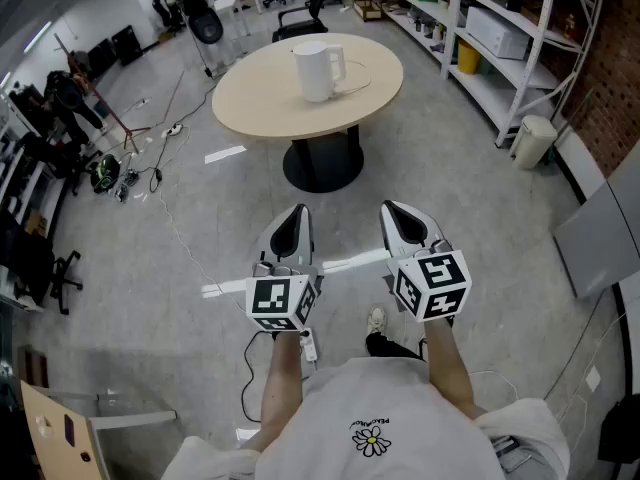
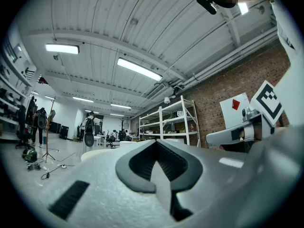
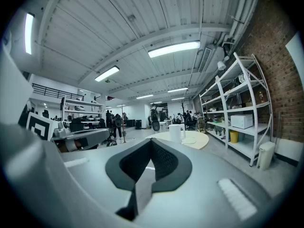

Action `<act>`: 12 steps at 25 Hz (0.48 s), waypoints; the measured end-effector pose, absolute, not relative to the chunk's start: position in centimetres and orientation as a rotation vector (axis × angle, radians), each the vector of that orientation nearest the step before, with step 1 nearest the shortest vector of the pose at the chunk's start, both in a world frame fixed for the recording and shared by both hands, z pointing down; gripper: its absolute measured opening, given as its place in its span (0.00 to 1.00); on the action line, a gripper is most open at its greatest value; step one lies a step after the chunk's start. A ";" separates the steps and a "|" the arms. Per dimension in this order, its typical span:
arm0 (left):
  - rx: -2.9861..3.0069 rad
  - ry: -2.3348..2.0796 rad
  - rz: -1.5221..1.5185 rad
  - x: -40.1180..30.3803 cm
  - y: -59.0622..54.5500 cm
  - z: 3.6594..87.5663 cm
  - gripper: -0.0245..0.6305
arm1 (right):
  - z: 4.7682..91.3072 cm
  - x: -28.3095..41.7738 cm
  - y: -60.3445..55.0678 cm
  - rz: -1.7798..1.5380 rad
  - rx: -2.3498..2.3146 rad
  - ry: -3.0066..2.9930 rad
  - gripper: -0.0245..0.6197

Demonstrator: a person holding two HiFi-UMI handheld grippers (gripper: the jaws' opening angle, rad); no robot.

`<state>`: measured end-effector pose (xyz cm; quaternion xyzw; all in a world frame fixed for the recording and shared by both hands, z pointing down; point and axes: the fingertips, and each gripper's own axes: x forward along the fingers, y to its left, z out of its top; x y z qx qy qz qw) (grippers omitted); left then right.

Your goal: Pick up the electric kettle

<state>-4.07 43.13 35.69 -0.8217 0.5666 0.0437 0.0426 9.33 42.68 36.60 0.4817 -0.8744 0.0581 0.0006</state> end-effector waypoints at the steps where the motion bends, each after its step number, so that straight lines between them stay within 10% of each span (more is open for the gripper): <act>1: -2.513 1.734 0.136 -4.0 43.3 35.6 0.04 | 36.7 9.3 42.8 0.185 1.511 -2.745 0.05; 12: -2.551 1.748 0.155 -3.8 41.9 36.7 0.04 | 38.4 9.7 41.3 0.229 1.491 -2.722 0.05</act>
